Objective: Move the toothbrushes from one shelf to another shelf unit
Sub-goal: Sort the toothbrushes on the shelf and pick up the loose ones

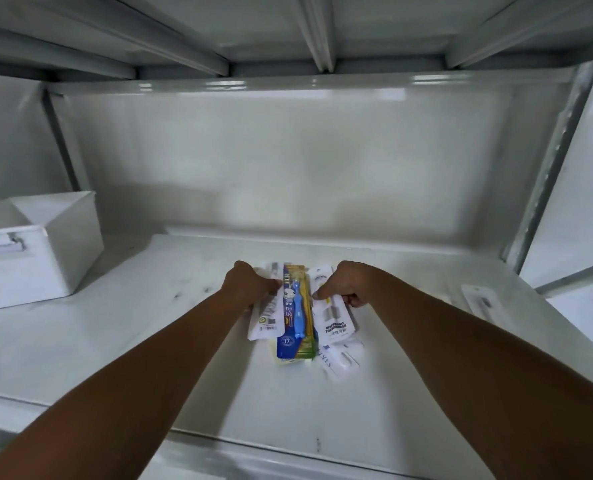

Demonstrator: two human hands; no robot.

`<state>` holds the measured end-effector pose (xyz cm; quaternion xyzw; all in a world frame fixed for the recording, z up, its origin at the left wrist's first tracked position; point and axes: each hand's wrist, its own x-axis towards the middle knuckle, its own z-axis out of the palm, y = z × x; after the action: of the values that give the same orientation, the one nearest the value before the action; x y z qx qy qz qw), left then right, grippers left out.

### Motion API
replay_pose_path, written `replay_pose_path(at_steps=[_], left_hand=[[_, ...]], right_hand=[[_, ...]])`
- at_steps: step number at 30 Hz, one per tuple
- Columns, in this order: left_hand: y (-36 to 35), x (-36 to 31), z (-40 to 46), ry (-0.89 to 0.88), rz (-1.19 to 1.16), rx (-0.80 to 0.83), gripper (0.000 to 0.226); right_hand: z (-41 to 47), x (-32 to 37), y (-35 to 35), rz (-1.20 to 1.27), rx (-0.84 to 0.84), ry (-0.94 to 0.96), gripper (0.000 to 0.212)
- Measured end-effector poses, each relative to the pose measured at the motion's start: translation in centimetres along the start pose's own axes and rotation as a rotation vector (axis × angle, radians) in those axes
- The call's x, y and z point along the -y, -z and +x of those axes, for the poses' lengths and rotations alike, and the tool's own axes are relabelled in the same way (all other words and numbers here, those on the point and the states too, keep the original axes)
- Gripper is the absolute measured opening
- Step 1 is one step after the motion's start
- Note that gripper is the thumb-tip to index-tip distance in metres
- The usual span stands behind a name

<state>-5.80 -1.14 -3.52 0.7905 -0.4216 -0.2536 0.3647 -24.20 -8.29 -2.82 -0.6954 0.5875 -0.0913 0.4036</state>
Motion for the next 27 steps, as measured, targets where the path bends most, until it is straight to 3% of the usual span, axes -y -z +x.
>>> replay_pose_path(at_steps=[2, 5, 7, 18, 23, 27], left_hand=[[0.2, 0.2, 0.2, 0.000, -0.034, 0.007, 0.038], [0.6, 0.4, 0.2, 0.000, 0.005, 0.001, 0.033], [0.9, 0.5, 0.2, -0.016, 0.046, -0.013, 0.035], [2.6, -0.2, 0.5, -0.105, 0.155, -0.103, 0.035], [2.2, -4.4, 0.2, -0.179, -0.100, -0.176, 0.037], [-1.9, -9.6, -1.4, -0.276, -0.295, 0.014, 0.052]], right_hand=[[0.1, -0.3, 0.2, 0.104, -0.016, 0.002, 0.031], [0.1, -0.7, 0.8, 0.277, -0.012, 0.003, 0.040], [-0.2, -0.8, 1.5, 0.339, -0.025, 0.026, 0.029], [-3.0, -5.7, 11.2, 0.289, -0.184, -0.025, 0.025], [-5.2, -10.1, 15.9, 0.241, -0.233, -0.153, 0.031], [-7.5, -12.8, 17.8, 0.208, -0.266, -0.248, 0.035]])
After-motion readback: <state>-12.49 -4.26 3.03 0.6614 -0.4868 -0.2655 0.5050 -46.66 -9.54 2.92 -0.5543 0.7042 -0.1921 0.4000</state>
